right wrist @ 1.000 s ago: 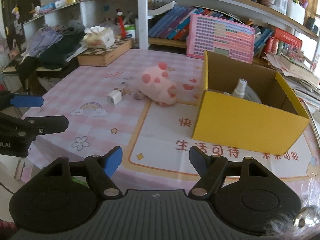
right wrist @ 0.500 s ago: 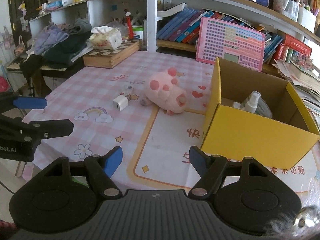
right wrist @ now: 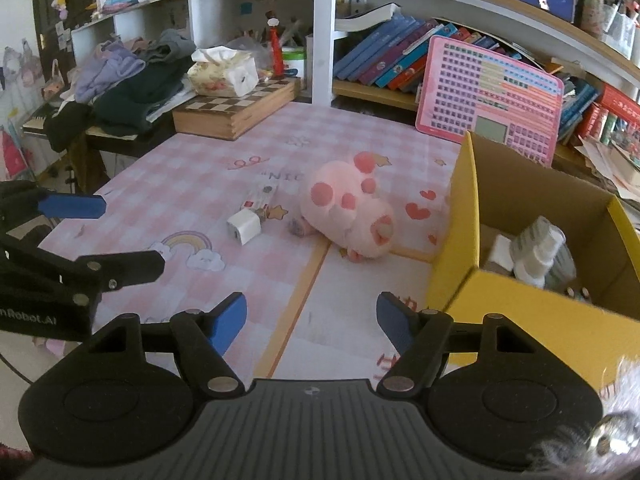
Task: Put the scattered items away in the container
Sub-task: 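Withdraw both open tools from the box toward the pink plush and charger, then grasp the pink plush with the right tool while the left grasps the white charger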
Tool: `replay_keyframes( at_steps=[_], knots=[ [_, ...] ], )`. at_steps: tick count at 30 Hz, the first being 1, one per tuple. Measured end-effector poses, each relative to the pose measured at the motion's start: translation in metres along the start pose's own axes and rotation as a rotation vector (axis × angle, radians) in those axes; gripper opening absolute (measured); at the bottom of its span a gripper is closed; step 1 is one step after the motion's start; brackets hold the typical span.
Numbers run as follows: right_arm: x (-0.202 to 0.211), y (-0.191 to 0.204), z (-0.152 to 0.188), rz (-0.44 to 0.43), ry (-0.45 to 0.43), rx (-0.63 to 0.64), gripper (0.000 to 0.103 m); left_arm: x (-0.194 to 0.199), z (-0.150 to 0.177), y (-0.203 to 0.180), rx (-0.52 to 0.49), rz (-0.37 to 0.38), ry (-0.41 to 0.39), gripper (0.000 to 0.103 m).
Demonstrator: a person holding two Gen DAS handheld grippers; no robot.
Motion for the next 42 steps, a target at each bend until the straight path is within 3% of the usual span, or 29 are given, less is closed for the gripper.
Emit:
replay_keyframes(
  at_steps=[19,25,29,33,37,42],
  knots=[
    [-0.069,-0.014,-0.054,-0.020,0.062,0.072,0.070,-0.081,-0.016,0.007,-0.010,-0.021,0.088,0.091],
    [-0.095,-0.019,-0.070,-0.019,0.096,0.110,0.076,-0.105,-0.018,0.010,0.004,-0.024,0.110,0.091],
    [-0.110,-0.022,-0.078,-0.020,0.126,0.129,0.083,-0.119,-0.019,0.012,0.019,-0.025,0.128,0.084],
    [-0.123,-0.024,-0.083,-0.029,0.153,0.145,0.083,-0.133,-0.019,0.014,0.025,-0.034,0.146,0.073],
    [-0.134,-0.024,-0.087,-0.038,0.171,0.161,0.083,-0.145,-0.018,0.017,0.035,-0.046,0.163,0.071],
    [-0.147,-0.023,-0.091,-0.043,0.192,0.175,0.083,-0.152,-0.014,0.019,0.049,-0.055,0.179,0.048]
  ],
)
Point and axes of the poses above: each gripper's, at about its wrist camera, not at the fingertips, and x roughly against the way its jaws point, y to its left, z to its underside, the point moved 2 cm from there along -x, roughly the way its jaws point, and after that the axes turned 1 degree about z, right-handed, at the moved point
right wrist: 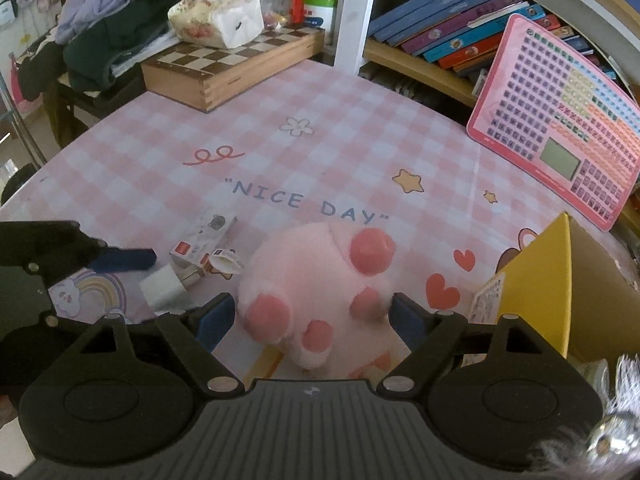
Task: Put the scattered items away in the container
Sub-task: 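Grasp the pink plush with the right tool while the left grasps the white charger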
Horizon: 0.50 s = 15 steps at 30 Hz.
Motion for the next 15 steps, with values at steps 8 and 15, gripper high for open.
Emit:
replay_keyframes(
  at_steps=[8,15],
  knots=[
    [-0.016,-0.002,-0.004,-0.008,0.033,-0.008,0.078,0.002,0.000,0.001,-0.020,0.004,-0.011,0.024],
    [-0.001,-0.006,0.001,-0.015,-0.027,-0.046,0.067,0.022,0.001,0.006,0.000,0.019,-0.045,0.025]
  ],
)
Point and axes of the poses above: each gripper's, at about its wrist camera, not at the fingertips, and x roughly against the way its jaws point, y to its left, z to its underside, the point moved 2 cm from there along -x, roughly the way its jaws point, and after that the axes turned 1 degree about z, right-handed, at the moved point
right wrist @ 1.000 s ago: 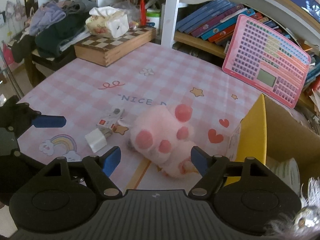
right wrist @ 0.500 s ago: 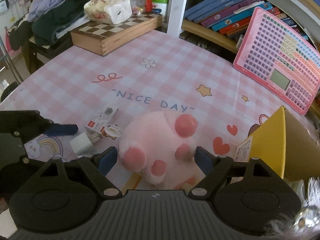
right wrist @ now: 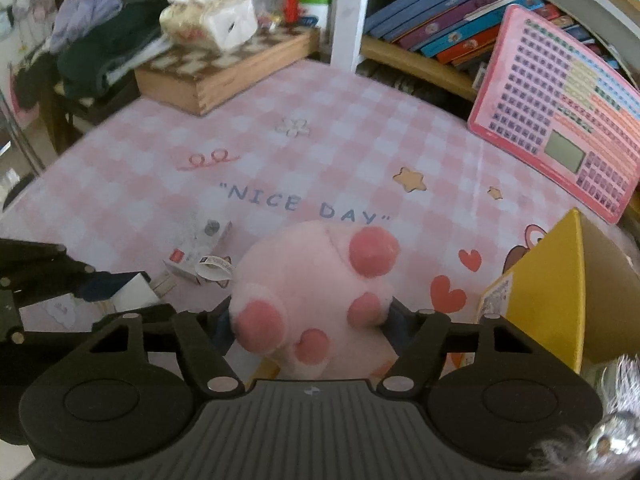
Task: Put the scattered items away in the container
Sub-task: 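Grasp the pink plush with the right tool while the left grasps the white charger, then lift and carry the plush and charger toward the yellow box with both tools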
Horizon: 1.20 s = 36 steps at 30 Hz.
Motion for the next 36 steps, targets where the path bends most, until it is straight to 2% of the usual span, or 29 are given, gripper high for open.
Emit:
replay_keyframes(
  at_steps=[7,13,18,28,36],
  knots=[
    [0.032,0.003,0.004,-0.024,-0.063,-0.034,0.068,0.034,-0.006,0.009,0.027,-0.012,-0.072,0.025],
    [0.063,0.013,0.018,-0.061,-0.099,-0.050,0.068,0.068,-0.006,0.012,0.048,-0.009,-0.122,0.025],
    [0.092,0.019,0.033,-0.056,-0.129,-0.039,0.068,0.099,-0.004,0.012,0.054,0.004,-0.156,0.025],
    [0.128,0.039,0.077,-0.050,-0.131,-0.092,0.068,0.142,0.011,0.002,0.022,0.025,-0.184,0.025],
    [0.165,0.047,0.108,-0.039,-0.150,-0.153,0.068,0.177,0.021,-0.013,-0.006,0.091,-0.206,0.025]
  ],
)
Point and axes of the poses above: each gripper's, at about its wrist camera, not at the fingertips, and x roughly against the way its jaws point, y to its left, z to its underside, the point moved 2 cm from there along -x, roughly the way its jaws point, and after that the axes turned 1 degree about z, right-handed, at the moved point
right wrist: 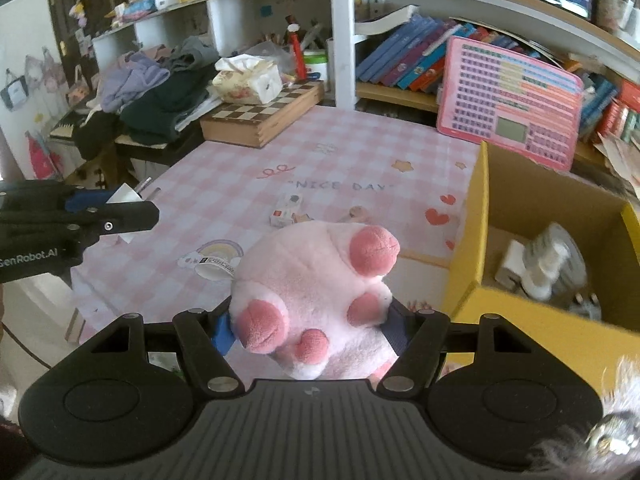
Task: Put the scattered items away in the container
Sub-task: 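Lift and carry the plush and charger toward the yellow box with both tools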
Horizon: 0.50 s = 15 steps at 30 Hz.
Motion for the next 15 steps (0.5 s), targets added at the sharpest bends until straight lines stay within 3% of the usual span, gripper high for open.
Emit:
replay_keyframes(
  at_steps=[15],
  knots=[
    [0.054,-0.013,0.055,0.113,-0.003,-0.155,0.068,0.023,0.012,-0.035,-0.067,0.115,-0.004,0.025]
  ],
)
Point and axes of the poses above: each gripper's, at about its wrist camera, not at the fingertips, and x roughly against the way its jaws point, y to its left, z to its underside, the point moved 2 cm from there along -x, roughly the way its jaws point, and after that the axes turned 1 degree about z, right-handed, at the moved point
